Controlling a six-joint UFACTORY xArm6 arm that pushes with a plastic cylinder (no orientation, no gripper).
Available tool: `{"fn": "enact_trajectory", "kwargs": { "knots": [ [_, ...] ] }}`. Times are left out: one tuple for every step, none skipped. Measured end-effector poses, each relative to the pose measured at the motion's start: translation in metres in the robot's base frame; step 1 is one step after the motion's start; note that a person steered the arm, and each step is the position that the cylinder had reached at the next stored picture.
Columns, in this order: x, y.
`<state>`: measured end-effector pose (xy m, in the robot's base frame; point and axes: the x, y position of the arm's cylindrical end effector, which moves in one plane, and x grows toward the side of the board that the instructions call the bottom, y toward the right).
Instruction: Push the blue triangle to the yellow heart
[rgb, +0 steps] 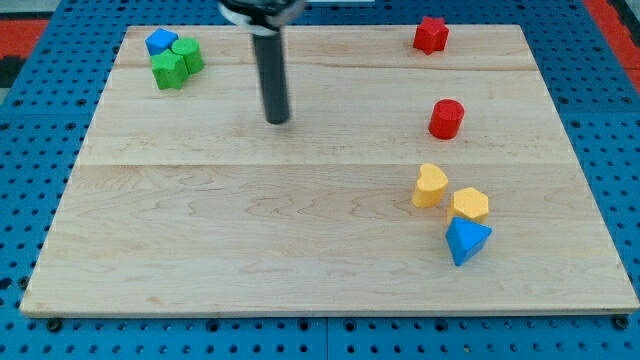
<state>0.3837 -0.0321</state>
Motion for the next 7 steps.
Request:
{"fn": "enact_trajectory", "kwargs": {
  "knots": [
    [0.098,0.006],
    [0.206,0.098],
    [0.234,0.177],
    [0.235,0.236],
    [0.233,0.275],
    [0.215,0.26],
    [0.192,0.223]
  ]
}}
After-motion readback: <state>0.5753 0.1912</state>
